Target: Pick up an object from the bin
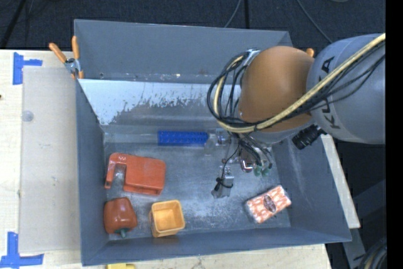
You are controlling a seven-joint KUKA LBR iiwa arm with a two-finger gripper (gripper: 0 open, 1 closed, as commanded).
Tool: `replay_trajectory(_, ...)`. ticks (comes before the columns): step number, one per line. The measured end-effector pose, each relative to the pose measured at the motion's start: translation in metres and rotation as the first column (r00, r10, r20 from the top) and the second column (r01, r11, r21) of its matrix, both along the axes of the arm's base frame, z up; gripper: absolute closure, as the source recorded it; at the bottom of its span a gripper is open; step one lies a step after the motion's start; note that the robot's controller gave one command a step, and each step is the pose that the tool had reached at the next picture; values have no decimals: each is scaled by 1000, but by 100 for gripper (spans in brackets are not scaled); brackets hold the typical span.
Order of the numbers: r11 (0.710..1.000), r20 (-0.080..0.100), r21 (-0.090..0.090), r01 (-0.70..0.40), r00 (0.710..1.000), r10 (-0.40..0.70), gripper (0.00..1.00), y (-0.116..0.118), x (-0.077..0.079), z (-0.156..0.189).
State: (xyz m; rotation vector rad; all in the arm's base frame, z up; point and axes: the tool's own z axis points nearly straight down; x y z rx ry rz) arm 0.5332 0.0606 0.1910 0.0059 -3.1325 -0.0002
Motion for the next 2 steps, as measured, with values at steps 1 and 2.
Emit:
replay_trajectory(1,1000,7,0,2,1000,-2,0,0,1,4)
replay_trajectory(2,998,8,0,-61,998,61,0,40,-5,-57)
